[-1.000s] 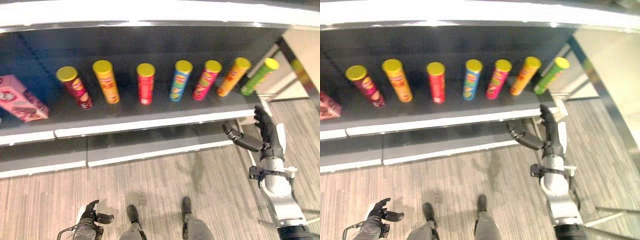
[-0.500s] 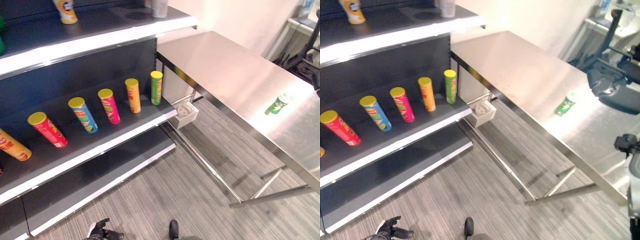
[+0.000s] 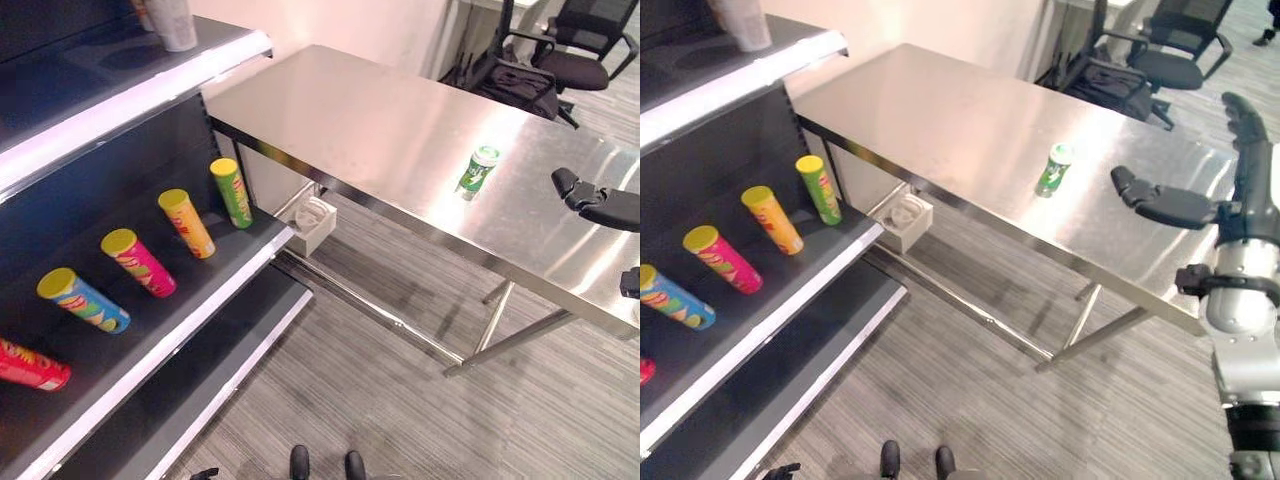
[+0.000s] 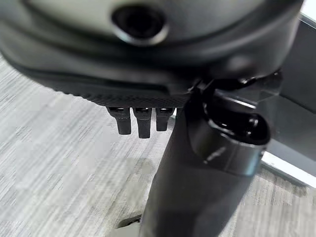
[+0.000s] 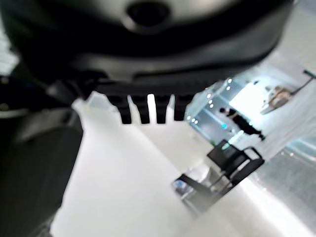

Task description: Put the goods on the table back onto the shelves and tidy them up.

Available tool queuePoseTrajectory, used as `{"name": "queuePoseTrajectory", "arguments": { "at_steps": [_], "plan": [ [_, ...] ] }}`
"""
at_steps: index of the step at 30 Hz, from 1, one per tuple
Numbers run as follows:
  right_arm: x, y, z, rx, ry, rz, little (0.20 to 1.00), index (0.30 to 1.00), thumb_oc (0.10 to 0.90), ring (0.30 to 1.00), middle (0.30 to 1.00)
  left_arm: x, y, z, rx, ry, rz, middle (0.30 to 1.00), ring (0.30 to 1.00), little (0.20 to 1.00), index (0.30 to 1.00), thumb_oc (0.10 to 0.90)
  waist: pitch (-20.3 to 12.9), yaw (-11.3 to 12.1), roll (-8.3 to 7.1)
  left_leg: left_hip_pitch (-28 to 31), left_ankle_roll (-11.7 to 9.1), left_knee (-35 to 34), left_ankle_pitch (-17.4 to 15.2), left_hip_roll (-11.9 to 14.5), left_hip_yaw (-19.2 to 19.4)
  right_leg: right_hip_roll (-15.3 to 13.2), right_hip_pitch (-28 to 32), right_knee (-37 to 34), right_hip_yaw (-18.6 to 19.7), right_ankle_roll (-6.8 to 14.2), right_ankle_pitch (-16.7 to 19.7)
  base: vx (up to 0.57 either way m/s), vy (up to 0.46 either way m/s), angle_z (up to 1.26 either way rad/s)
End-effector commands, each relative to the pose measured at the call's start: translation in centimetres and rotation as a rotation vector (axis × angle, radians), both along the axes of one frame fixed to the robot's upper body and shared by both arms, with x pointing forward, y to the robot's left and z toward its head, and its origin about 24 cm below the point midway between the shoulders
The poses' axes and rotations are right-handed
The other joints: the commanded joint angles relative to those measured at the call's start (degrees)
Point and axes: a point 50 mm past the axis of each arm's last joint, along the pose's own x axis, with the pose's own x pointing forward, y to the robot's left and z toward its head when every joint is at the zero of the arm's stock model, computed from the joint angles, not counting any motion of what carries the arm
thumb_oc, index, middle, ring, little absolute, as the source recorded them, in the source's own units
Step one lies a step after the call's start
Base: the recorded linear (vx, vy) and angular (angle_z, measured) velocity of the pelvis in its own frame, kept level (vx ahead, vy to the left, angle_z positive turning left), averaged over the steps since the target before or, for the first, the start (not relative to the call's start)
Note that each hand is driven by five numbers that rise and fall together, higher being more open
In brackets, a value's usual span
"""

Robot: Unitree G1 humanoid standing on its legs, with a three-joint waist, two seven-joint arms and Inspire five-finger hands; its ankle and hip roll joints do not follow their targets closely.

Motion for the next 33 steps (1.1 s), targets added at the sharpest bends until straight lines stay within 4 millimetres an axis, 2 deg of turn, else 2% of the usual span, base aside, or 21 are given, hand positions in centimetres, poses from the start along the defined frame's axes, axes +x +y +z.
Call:
{"name": "queuePoseTrajectory", "arguments": {
  "at_steps": [1, 3, 4, 5, 7, 8, 10, 11, 12, 13, 14, 16, 20, 23, 27, 33],
  "plan": [
    [-0.1, 0.1, 6.0, -0.123, -0.200, -0.037, 0.900, 0.900, 0.800, 0.900, 0.900, 1.0, 1.1, 0.6, 0.045, -0.044, -0.030, 0.900, 0.900, 0.900, 0.900, 0.800, -5.4, 3.7, -2.43, -3.9, -2.7, 0.1, -1.6, -0.3, 0.4, 1.7, 1.3, 6.3, -1.4, 5.1, -7.5, 0.06, 0.079, -0.42],
    [-0.1, -0.2, 5.7, -0.133, -0.168, -0.058, 0.900, 0.900, 0.800, 0.900, 0.900, 1.3, 0.9, 0.7, 0.038, -0.055, -0.046, 0.900, 0.900, 0.900, 0.900, 0.800, -4.7, 3.8, -1.95, -2.7, -1.9, 0.2, -2.1, -0.2, 0.7, 0.7, -1.6, 15.0, -1.6, 6.2, -8.0, 0.07, 0.108, -0.31],
    [0.0, -0.2, 5.5, -0.133, -0.156, -0.059, 0.900, 0.900, 0.800, 0.900, 0.900, 1.5, 0.9, 0.7, 0.040, -0.059, -0.051, 0.900, 0.900, 0.900, 0.900, 0.800, -4.0, 3.4, -1.87, -1.7, -1.5, 0.1, -2.4, -0.2, 0.5, 0.2, -3.6, 19.4, -1.6, 7.4, -5.8, -0.03, 0.073, -0.16],
    [0.3, 0.1, 5.5, -0.127, -0.154, -0.044, 0.900, 0.900, 0.800, 0.900, 0.900, 2.4, 1.2, 1.1, 0.049, -0.084, -0.056, 0.900, 0.900, 0.900, 0.900, 0.800, -1.5, 2.5, -2.13, -0.8, -0.9, 0.1, -2.2, -0.1, 0.5, -0.4, -9.1, 28.7, -1.5, 9.3, -0.9, -0.08, 0.031, -0.09],
    [0.3, 0.0, 5.0, -0.103, -0.153, -0.039, 0.900, 0.900, 0.800, 0.900, 0.900, 3.3, 1.6, 1.5, 0.057, -0.111, -0.070, 0.900, 0.900, 0.900, 0.900, 0.800, -0.6, 2.5, -1.44, -1.0, -0.9, 0.5, -2.2, 1.0, -0.2, -1.4, -11.9, 32.9, -3.1, 8.0, -2.4, -0.03, -0.012, -0.02],
    [0.3, 0.0, 4.8, -0.099, -0.149, -0.039, 0.900, 0.900, 0.800, 0.900, 0.900, 3.7, 1.8, 1.7, 0.062, -0.123, -0.074, 0.900, 0.900, 0.900, 0.900, 0.800, -0.7, 2.8, -1.09, -1.1, -1.2, 0.6, -2.5, 1.7, -0.5, -3.0, -12.5, 32.4, -4.2, 7.3, -3.7, 0.09, -0.068, 0.16],
    [0.1, -0.2, 4.6, -0.087, -0.147, -0.038, 0.900, 0.900, 0.800, 0.900, 0.900, 4.2, 1.9, 1.9, 0.066, -0.143, -0.076, 0.900, 0.900, 0.900, 0.900, 0.800, -1.1, 2.7, -0.91, -0.9, -2.2, 0.3, -3.2, 2.3, -1.3, -5.3, -13.2, 26.1, -6.3, 6.9, -5.5, 0.13, -0.123, 0.26],
    [-0.1, -0.5, 4.5, -0.080, -0.145, -0.045, 0.900, 0.900, 0.800, 0.900, 0.900, 4.3, 1.9, 2.0, 0.067, -0.148, -0.077, 0.900, 0.900, 0.900, 0.900, 0.800, -1.3, 2.3, -0.93, -0.7, -2.6, 0.2, -3.7, 2.3, -1.9, -5.8, -12.8, 21.8, -6.9, 7.1, -4.9, 0.16, -0.146, 0.04],
    [-0.3, -0.7, 4.5, -0.075, -0.149, -0.051, 0.900, 0.900, 0.800, 0.900, 0.900, 4.5, 2.0, 2.1, 0.071, -0.152, -0.080, 0.900, 0.900, 0.900, 0.900, 0.800, -1.4, 1.8, -1.60, -0.4, -3.1, -0.1, -4.2, 1.6, -2.2, -5.8, -13.5, 16.2, -6.5, 7.7, -3.8, 0.25, -0.179, -0.11],
    [-0.9, -1.3, 4.3, -0.070, -0.142, -0.072, 0.900, 0.900, 0.800, 0.900, 0.900, 4.5, 2.1, 2.0, 0.078, -0.141, -0.099, 0.900, 0.900, 0.900, 0.900, 0.800, -1.7, 0.6, -2.33, 0.7, -3.4, -0.1, -5.9, 0.5, -4.2, -4.7, -12.5, 6.5, -4.5, 8.7, -1.4, 0.23, -0.185, 0.01],
    [-1.3, -1.5, 4.3, -0.062, -0.151, -0.080, 0.900, 0.900, 0.800, 0.900, 0.900, 4.3, 2.2, 2.0, 0.085, -0.137, -0.095, 0.900, 0.900, 0.900, 0.900, 0.800, -1.8, 0.5, -2.89, 0.8, -3.5, 0.3, -6.3, 0.4, -4.2, -5.0, -10.9, 3.7, -4.2, 9.5, -0.4, 0.22, -0.184, 0.53],
    [-1.2, -1.4, 3.1, -0.057, -0.102, -0.068, 0.900, 0.900, 0.800, 0.900, 0.900, 3.6, 2.3, 1.8, 0.082, -0.124, -0.061, 0.900, 0.900, 0.900, 0.900, 0.800, -2.9, 1.1, -3.92, 1.6, -4.0, 0.6, -6.7, 1.0, -4.0, -5.4, -8.6, 1.9, -4.7, 9.0, 1.8, 0.15, -0.199, 1.23],
    [-1.0, -0.9, 2.5, -0.055, -0.049, -0.011, 0.900, 0.900, 0.800, 0.900, 0.900, 2.6, 2.0, 1.4, 0.068, -0.103, -0.050, 0.900, 0.900, 0.900, 0.900, 0.800, -3.8, 1.3, -4.14, 2.5, -4.8, 0.8, -7.3, 2.6, -4.3, -4.7, -6.1, 0.4, -6.3, 8.0, 1.5, 0.12, -0.170, 0.18],
    [-0.8, -0.6, 1.9, -0.055, -0.015, 0.014, 0.900, 0.900, 0.800, 0.900, 0.900, 1.9, 1.8, 1.1, 0.060, -0.079, -0.050, 0.900, 0.900, 0.900, 0.900, 0.800, -4.1, 1.2, -4.07, 2.9, -5.2, 0.8, -7.4, 3.4, -4.4, -4.3, -5.2, 0.1, -7.0, 7.6, 1.0, 0.08, -0.094, 0.12],
    [-0.9, -0.1, 0.2, -0.023, 0.039, 0.064, 0.900, 0.900, 0.800, 0.900, 0.900, 0.9, 1.4, 0.7, 0.049, -0.043, -0.050, 0.900, 0.900, 0.900, 0.900, 0.800, -4.1, 1.3, -3.39, 3.3, -6.3, 0.4, -6.9, 5.1, -4.7, -3.6, -3.9, -0.3, -9.0, 6.8, -0.4, 0.09, -0.100, 0.17],
    [-0.9, 0.0, -1.5, -0.015, 0.103, 0.073, 0.900, 0.900, 0.800, 0.900, 0.900, 0.2, 1.3, 0.5, 0.041, -0.023, -0.064, 0.900, 0.900, 0.900, 0.900, 0.800, -4.1, 1.3, -2.47, 3.2, -7.2, -0.4, -6.1, 5.7, -4.6, -3.7, -3.2, -0.6, -10.5, 6.6, -0.9, 0.05, -0.032, 0.19]
  ]
}}
